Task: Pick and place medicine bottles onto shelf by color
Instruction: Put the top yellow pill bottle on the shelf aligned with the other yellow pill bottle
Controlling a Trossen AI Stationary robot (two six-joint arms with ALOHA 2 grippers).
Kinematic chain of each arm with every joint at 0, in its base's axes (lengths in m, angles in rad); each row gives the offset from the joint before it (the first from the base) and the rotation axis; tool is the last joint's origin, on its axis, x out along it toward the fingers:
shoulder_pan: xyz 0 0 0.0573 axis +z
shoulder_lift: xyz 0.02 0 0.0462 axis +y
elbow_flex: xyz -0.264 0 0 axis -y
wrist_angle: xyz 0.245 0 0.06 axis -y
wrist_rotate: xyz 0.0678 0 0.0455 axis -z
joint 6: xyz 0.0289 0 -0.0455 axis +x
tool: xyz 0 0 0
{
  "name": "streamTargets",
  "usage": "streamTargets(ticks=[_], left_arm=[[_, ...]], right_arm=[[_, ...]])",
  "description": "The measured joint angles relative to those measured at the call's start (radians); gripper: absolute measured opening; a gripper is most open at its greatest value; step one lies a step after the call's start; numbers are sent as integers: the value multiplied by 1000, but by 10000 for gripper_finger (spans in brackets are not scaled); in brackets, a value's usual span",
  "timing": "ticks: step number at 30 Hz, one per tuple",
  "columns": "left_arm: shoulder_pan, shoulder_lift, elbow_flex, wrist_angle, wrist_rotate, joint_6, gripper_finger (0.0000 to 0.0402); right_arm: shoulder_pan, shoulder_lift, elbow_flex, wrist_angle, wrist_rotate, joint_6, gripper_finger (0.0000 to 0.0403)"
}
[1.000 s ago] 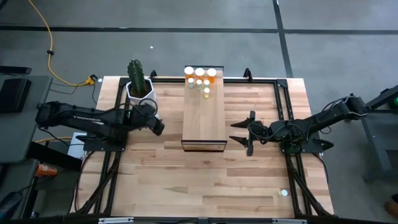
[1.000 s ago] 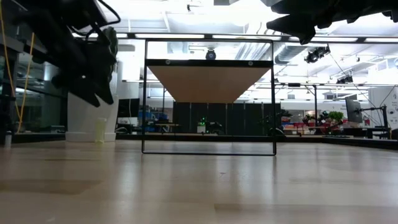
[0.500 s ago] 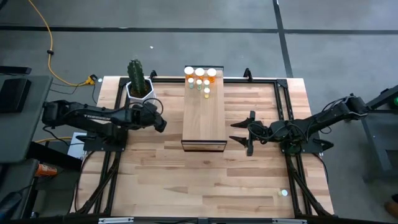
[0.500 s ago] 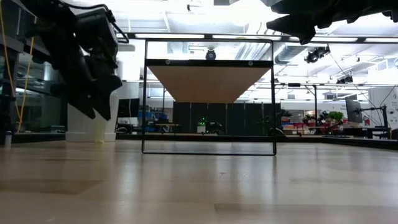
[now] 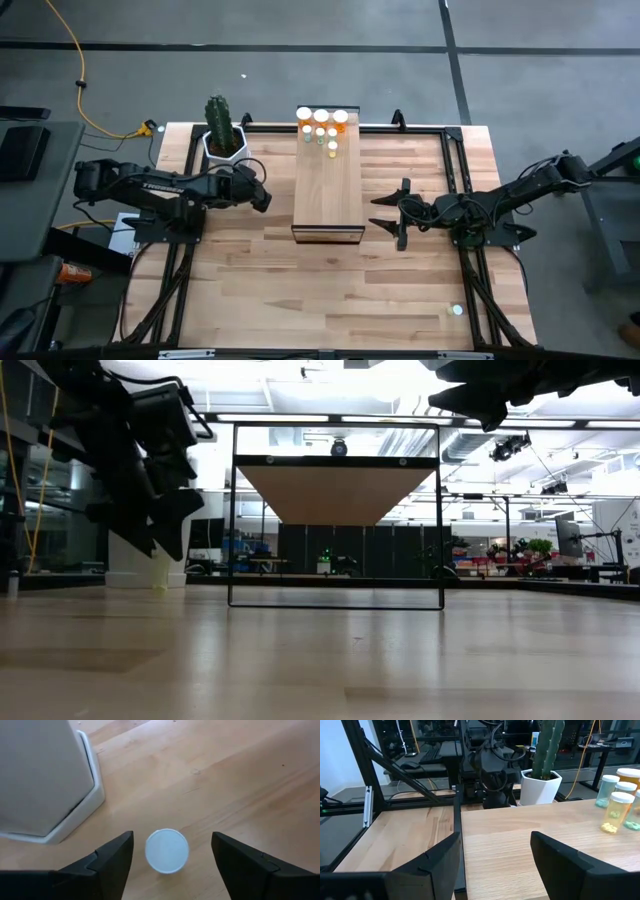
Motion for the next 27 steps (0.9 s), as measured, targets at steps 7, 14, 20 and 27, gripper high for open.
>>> streamTargets(ticks=[7,14,20,27], left_arm=[[0,0,0,-1,5,-3,201],[0,0,0,-2,10,-3,138],[0,0,0,-2,16,-1,106],[0,-14,90,-80,38,57,116]], right_arm=[[0,0,0,0,0,4,232],[0,0,0,0,0,4,232],[0,0,0,0,0,4,232],[0,0,0,0,0,4,232]])
